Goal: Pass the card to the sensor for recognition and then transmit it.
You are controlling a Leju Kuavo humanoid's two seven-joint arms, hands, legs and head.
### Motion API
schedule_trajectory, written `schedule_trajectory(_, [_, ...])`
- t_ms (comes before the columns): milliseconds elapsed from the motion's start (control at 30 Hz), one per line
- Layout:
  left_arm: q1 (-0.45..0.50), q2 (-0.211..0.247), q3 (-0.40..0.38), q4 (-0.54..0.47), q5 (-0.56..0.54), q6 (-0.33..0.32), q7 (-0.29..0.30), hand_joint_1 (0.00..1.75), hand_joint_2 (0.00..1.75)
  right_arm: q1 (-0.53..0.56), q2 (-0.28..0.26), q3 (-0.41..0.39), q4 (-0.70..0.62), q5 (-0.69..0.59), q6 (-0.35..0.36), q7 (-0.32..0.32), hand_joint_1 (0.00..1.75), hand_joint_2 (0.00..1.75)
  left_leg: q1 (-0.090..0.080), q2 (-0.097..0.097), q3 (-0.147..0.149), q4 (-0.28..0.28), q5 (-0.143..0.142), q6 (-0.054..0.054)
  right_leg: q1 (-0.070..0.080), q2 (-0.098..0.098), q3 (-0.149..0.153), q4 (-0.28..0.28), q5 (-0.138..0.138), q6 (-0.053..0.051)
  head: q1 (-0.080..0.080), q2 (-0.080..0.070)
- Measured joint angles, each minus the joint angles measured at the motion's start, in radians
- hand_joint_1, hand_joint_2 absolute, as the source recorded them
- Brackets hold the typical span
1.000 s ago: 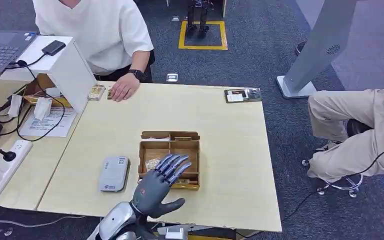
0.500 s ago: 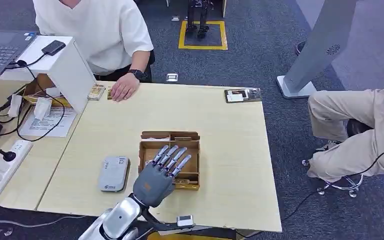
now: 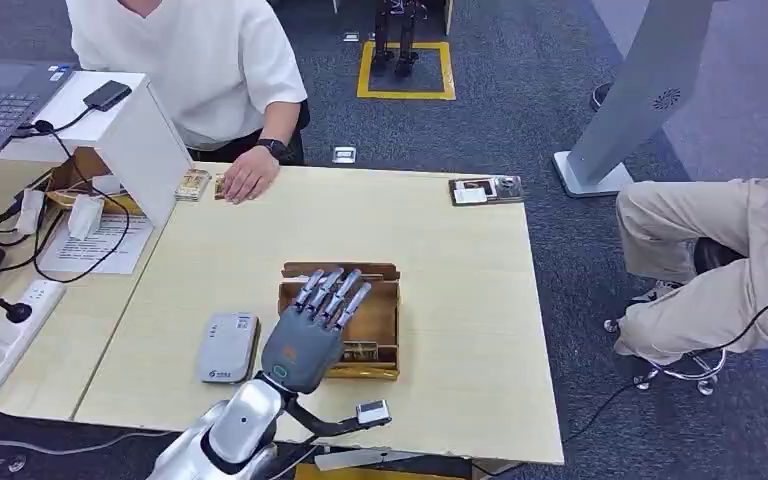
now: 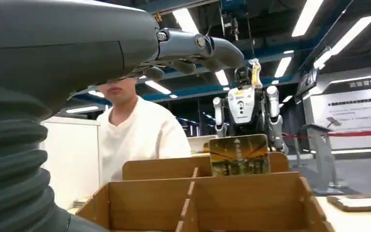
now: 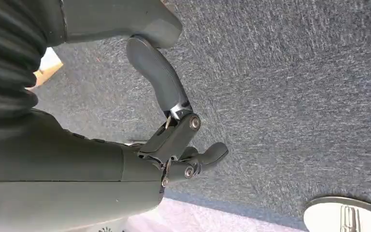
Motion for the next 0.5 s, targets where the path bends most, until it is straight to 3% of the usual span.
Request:
schedule_trajectory(100, [-0.026,0.019,-0.038,0.005,0.0,-0.014,0.06,0.0,1.75,0.001,0.0,0.0,0.0,-0.005,0.0,-0.003,0.0,1.75,0.0,0.0,0.0,0.0,0.0,0.0,0.0,0.0,0.0,0.0,0.0,0.0,0.0,0.0])
schedule_trajectory(500, [-0.045,0.043,-0.076,0.018,0.0,-0.024,0.077,0.0,1.75,0.004,0.0,0.0,0.0,-0.011,0.0,-0.002,0.0,1.75,0.0,0.0,0.0,0.0,0.0,0.0,0.0,0.0,0.0,0.0,0.0,0.0,0.0,0.0])
